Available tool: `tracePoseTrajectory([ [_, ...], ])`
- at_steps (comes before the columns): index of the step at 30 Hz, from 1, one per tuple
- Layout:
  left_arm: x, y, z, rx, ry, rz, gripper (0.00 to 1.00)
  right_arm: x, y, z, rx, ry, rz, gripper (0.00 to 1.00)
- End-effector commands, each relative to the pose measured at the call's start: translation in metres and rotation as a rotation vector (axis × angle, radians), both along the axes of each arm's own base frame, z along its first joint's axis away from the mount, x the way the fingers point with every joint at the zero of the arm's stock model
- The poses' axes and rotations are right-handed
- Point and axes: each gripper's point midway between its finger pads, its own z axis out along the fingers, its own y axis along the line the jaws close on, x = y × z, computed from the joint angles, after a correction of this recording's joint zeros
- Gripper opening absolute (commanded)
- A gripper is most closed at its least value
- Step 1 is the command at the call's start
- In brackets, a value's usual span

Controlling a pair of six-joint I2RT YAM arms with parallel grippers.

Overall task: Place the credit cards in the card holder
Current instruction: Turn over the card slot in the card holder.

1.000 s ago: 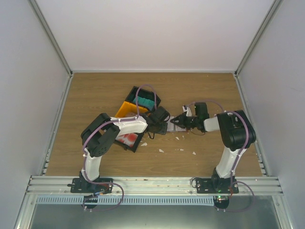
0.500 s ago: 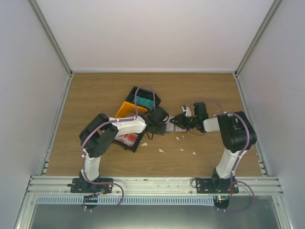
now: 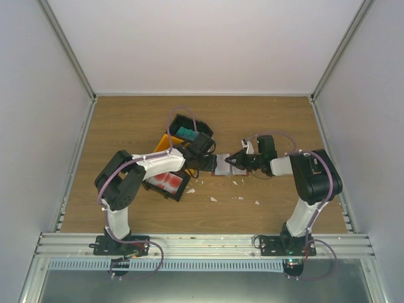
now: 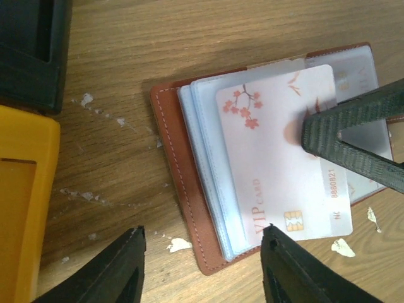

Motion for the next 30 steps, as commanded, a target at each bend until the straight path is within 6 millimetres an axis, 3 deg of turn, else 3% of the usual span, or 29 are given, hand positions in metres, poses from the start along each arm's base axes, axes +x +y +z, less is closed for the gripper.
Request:
tracePoseTrajectory([
  [1, -0.001, -0.011, 0.017, -0.160, 0.028, -0.030, 0.56, -0.005, 0.007, 0.015, 0.046, -0.046, 0.035, 0.01],
  [6, 0.000, -0.016, 0.020, -0.255, 0.061, -0.046, 0.63, -0.007, 0.007, 0.023, 0.080, -0.060, 0.039, 0.01],
  [17, 0.000, -0.024, 0.025, -0.355, 0.077, -0.075, 0.64, -0.012, 0.001, 0.024, 0.127, -0.050, 0.030, 0.01],
  [23, -0.001, -0.028, 0.012, -0.369, 0.109, -0.082, 0.47, -0.012, 0.002, 0.023, 0.138, -0.045, 0.036, 0.01],
  [30, -0.001, -0.029, 0.000, -0.373, 0.142, -0.080, 0.40, -0.012, 0.001, 0.021, 0.143, -0.042, 0.039, 0.01],
])
